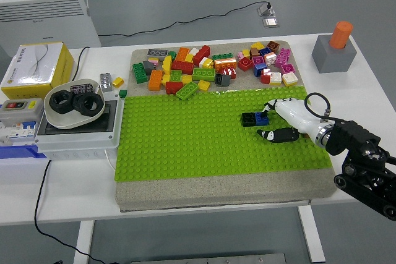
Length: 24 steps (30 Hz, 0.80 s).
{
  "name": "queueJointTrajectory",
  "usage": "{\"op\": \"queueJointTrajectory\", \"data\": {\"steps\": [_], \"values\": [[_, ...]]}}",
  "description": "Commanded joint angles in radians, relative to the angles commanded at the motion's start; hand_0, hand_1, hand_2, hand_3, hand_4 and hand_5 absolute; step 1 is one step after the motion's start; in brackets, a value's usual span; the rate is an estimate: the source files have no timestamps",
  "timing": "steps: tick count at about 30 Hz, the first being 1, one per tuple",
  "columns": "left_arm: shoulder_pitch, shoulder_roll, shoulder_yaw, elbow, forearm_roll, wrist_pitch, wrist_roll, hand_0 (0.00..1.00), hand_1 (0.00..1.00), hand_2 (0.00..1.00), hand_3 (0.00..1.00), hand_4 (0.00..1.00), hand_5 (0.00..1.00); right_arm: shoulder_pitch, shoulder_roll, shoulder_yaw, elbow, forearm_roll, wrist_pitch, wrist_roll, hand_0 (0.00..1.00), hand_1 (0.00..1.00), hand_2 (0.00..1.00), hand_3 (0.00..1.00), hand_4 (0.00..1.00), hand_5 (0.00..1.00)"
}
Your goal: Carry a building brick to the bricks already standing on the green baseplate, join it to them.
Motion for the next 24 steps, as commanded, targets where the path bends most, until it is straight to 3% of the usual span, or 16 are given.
{"op": "queueJointTrajectory", "data": {"steps": [7, 17, 18, 20, 23, 24], "values": [[0.0, 0.0, 0.003, 0.0, -0.004, 0.001, 0.0, 0.735, 0.731, 0.703, 0.82, 0.83, 0.998, -0.003, -0.003, 0.008, 0.005, 0.015, -0.011, 0.008, 0.888, 0.885, 0.883, 0.658, 0.708, 0.583], [0.002, -0.001, 0.007, 0.0, -0.01, 0.003, 0.0, 0.735, 0.732, 0.702, 0.819, 0.83, 0.998, -0.033, -0.04, 0.094, 0.06, 0.118, -0.106, 0.073, 0.888, 0.884, 0.88, 0.673, 0.703, 0.553], [0.003, -0.001, 0.008, 0.0, -0.012, 0.004, 0.0, 0.735, 0.731, 0.703, 0.819, 0.829, 0.998, -0.043, -0.05, 0.113, 0.072, 0.124, -0.115, 0.077, 0.882, 0.882, 0.872, 0.679, 0.733, 0.358], [0.003, -0.002, 0.011, 0.0, -0.016, 0.005, 0.0, 0.735, 0.731, 0.703, 0.819, 0.829, 0.998, -0.065, -0.074, 0.152, 0.097, 0.108, -0.122, 0.071, 0.882, 0.882, 0.872, 0.679, 0.733, 0.358], [0.005, -0.003, 0.015, 0.0, -0.024, 0.008, 0.0, 0.735, 0.731, 0.703, 0.819, 0.829, 0.998, -0.104, -0.134, 0.225, 0.157, 0.026, -0.062, 0.007, 0.882, 0.882, 0.872, 0.679, 0.733, 0.358], [0.005, -0.003, 0.015, 0.0, -0.025, 0.008, 0.0, 0.735, 0.731, 0.703, 0.819, 0.83, 0.998, -0.107, -0.144, 0.234, 0.166, 0.012, -0.05, -0.004, 0.893, 0.887, 0.872, 0.684, 0.756, 0.239]]}}
